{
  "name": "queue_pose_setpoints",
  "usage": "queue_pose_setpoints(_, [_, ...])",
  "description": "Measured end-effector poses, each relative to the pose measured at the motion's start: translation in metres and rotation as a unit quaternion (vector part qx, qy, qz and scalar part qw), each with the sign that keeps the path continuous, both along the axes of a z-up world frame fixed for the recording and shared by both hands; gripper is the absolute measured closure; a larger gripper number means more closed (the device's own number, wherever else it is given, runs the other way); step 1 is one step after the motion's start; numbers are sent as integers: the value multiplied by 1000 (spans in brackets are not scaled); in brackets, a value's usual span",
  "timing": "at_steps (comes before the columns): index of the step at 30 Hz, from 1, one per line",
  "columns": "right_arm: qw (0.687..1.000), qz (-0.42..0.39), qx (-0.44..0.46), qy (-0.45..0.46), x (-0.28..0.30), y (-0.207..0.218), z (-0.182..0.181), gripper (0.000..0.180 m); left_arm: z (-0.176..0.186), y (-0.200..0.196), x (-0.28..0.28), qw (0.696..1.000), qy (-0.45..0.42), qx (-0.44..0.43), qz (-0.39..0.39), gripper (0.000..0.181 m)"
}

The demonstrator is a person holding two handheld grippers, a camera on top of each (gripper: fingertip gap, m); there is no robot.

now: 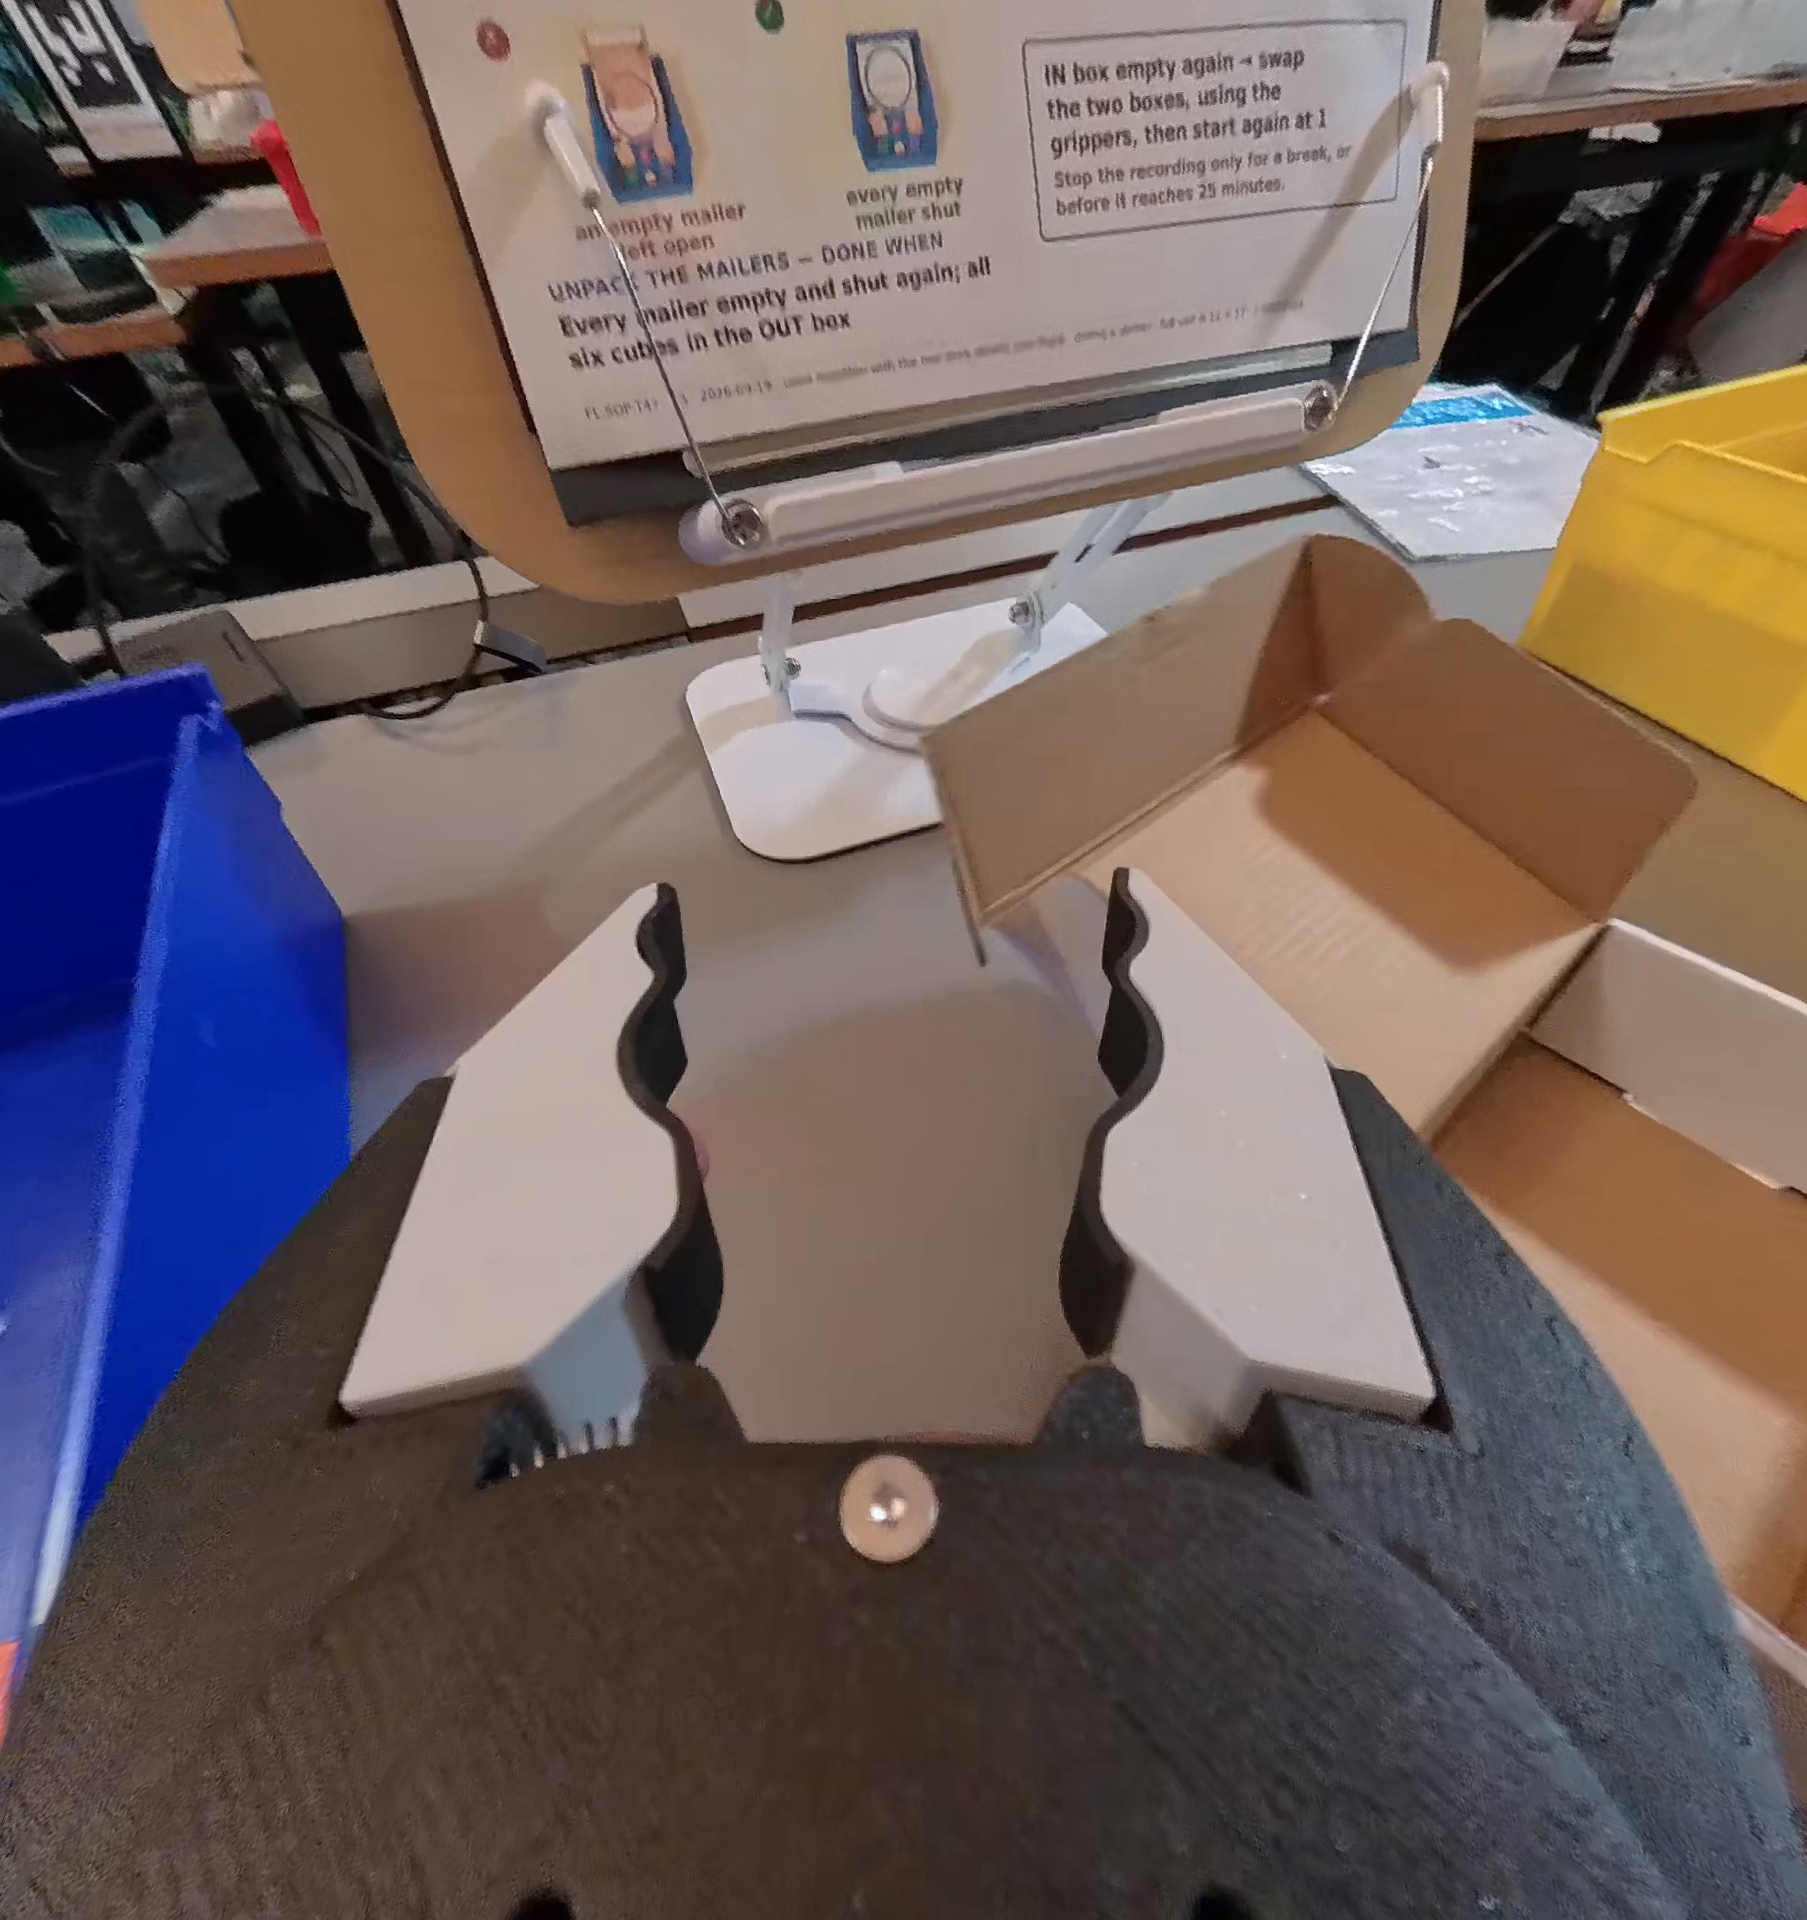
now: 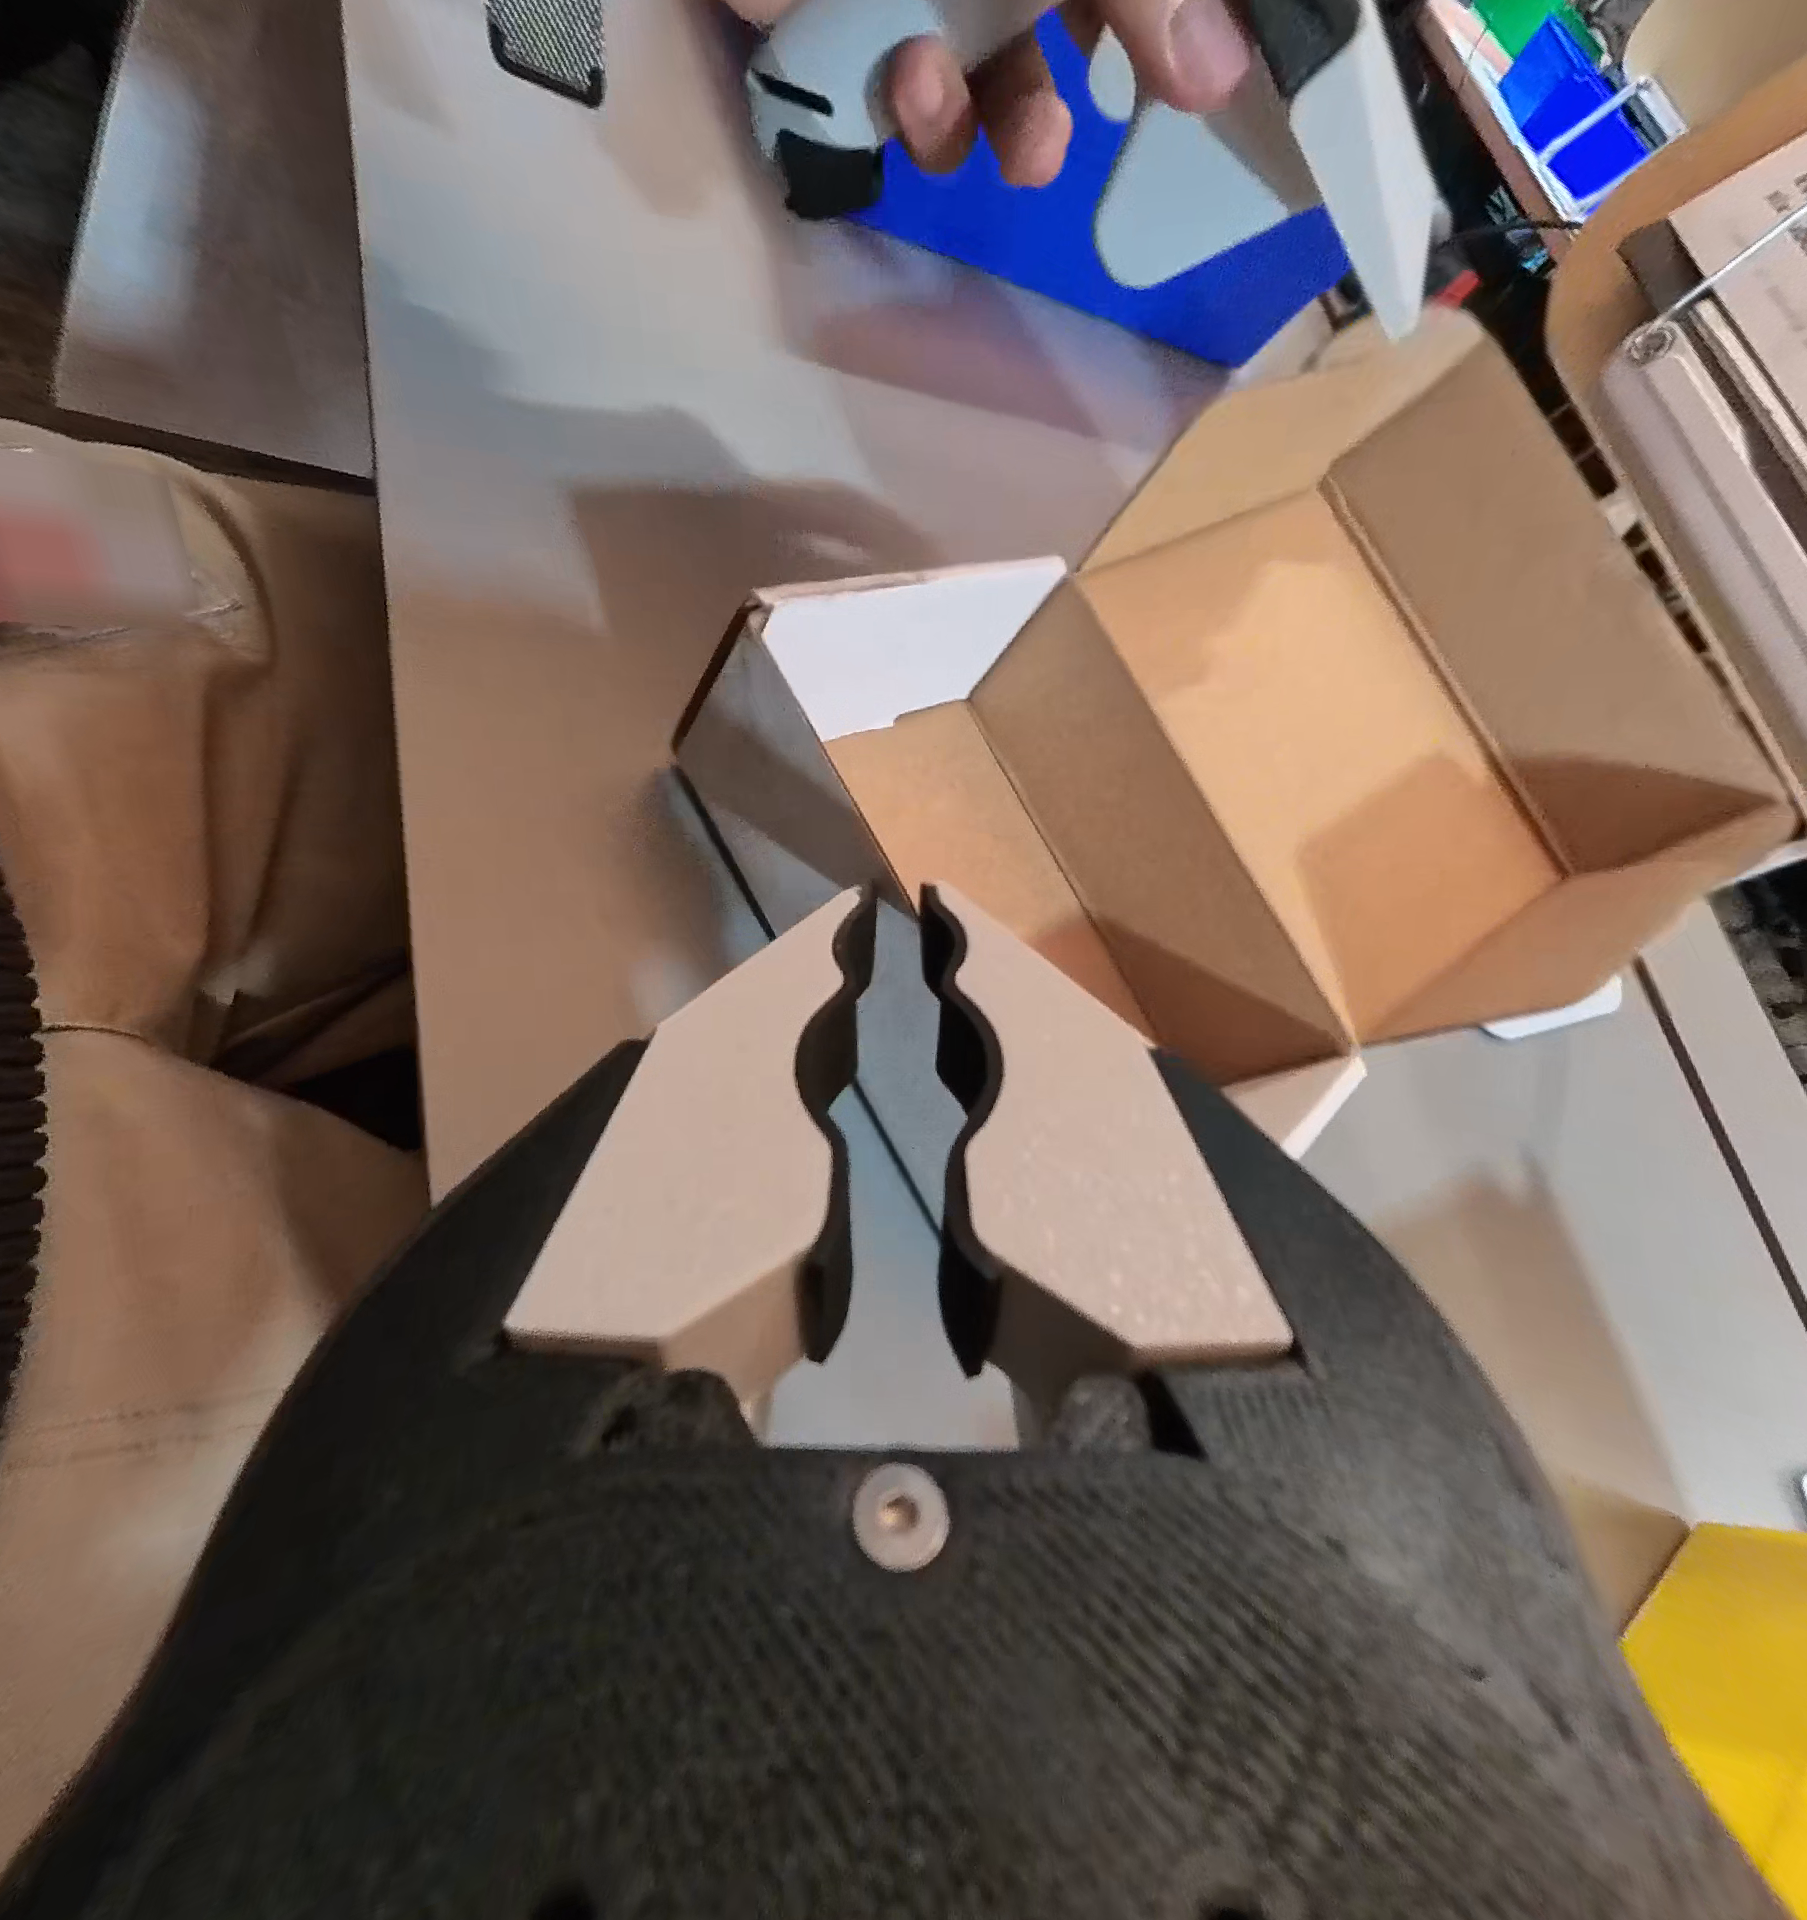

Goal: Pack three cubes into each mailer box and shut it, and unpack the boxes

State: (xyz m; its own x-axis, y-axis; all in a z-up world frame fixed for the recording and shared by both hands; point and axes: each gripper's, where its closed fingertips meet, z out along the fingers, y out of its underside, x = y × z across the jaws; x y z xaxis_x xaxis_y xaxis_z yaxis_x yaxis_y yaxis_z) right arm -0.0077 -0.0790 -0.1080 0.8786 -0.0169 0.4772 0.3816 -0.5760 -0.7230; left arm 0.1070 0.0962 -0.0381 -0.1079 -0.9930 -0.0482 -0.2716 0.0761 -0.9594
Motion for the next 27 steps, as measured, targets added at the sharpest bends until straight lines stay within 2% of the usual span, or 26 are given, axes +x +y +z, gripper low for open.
queue_pose_setpoints(5, [1000, -15, 16, -5, 8, -3, 5, 174, 24, 25, -5, 999, -25, -7, 23, 101])
queue_pose_setpoints(10, [999, -24, 29, -23, 13, -4, 8, 172, 51, 100, -22, 994, -30, -1, 102, 100])
queue_pose_setpoints(12, [999, -24, 31, -25, 13, -3, 7, 169, 49, 137, -33, 991, -5, -16, 134, 99])
queue_pose_setpoints(16, [998, -36, 47, -28, 14, 0, 11, 162, 24, 204, -64, 978, 78, -38, 191, 98])
queue_pose_setpoints(18, [997, -38, 67, -18, 11, 2, 18, 150, 17, 237, -80, 968, 91, -39, 233, 99])
queue_pose_setpoints(21, [995, -35, 98, 1, 6, 3, 31, 144, 12, 266, -97, 960, 116, -31, 254, 103])
queue_pose_setpoints(24, [991, -30, 128, 7, 2, 3, 44, 140, 12, 275, -102, 964, 153, 53, 210, 108])
queue_pose_setpoints(27, [988, -16, 151, 27, -5, 6, 52, 142, 1, 291, -109, 932, 245, 233, 129, 105])
